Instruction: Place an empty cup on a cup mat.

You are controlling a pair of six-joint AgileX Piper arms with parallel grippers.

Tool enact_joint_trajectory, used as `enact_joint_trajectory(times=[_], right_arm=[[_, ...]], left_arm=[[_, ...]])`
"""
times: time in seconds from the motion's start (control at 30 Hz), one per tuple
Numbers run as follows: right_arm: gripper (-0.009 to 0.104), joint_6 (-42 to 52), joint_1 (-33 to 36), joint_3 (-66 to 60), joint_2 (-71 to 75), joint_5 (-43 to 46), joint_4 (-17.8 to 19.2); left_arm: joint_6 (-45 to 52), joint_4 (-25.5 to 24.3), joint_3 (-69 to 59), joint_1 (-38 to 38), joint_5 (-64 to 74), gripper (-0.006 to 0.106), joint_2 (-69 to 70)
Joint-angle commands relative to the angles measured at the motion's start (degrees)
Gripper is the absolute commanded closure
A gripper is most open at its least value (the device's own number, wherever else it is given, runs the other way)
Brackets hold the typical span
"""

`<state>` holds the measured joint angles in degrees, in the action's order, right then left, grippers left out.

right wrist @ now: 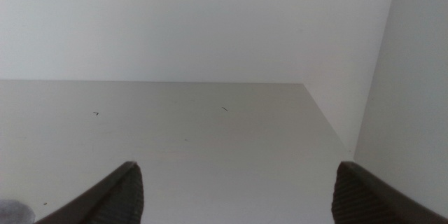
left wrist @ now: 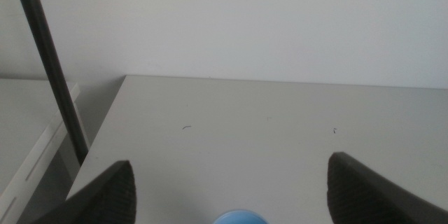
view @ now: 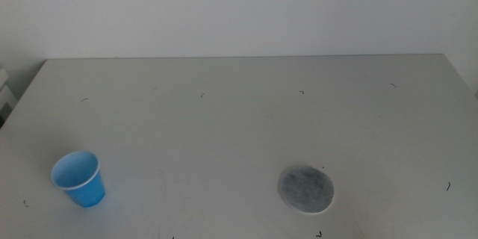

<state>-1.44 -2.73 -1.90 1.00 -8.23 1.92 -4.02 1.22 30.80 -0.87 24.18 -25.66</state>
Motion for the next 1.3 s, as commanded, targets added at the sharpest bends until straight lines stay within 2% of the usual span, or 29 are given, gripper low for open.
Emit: enact_joint_trajectory(times=[0.0,0.37,0.77,1.27], right_arm=[[0.001,0.49,-0.04,0.66,1.1,4.45,0.52],[0.001,0.49,-0.04,0.66,1.1,4.45,0.52],[0.001,0.49,-0.04,0.66,1.1,4.45,0.52],[0.001,0.49,-0.04,0.66,1.1,4.45,0.52]], left_arm=[[-0.59,0.61,7.48,0.44,1.75,-0.005,-4.5],[-0.59,0.61,28.54,0.44,23.67,-0.005,-21.85],[-0.59,0.68,29.62,0.44,33.74,-0.005,-27.37],[-0.53,-0.53,29.78,0.25,34.88,-0.005,-29.51]])
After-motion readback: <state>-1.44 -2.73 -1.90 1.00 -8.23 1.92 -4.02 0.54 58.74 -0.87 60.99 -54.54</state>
